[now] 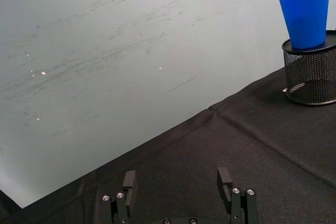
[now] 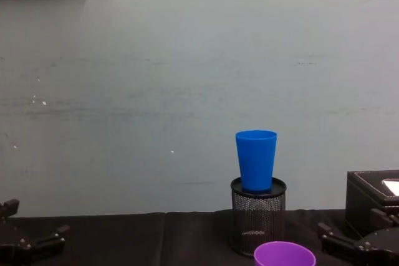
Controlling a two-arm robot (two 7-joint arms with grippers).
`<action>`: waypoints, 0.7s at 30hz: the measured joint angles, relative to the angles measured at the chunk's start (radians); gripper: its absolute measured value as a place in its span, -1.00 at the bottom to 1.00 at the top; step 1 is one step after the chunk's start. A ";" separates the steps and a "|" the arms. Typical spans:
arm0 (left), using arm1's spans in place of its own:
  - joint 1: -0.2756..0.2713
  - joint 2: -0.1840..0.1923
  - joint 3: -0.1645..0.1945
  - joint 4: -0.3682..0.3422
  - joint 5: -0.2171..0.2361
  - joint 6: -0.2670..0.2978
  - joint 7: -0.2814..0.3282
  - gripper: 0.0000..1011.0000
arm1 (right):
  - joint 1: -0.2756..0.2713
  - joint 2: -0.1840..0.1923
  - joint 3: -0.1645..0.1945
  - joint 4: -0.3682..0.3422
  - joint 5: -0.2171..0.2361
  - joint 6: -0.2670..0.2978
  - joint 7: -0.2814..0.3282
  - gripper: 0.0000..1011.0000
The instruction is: Pick up one cup with a gripper and tap it against the other cup.
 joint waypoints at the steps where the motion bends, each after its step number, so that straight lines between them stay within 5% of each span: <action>1: 0.000 0.000 0.000 0.000 0.000 0.000 0.000 0.98 | 0.000 0.000 0.000 0.000 0.000 0.000 0.000 0.98; 21: 0.000 0.000 0.000 0.000 0.000 0.000 0.000 0.98 | 0.000 0.002 -0.002 -0.003 0.000 0.002 -0.001 0.98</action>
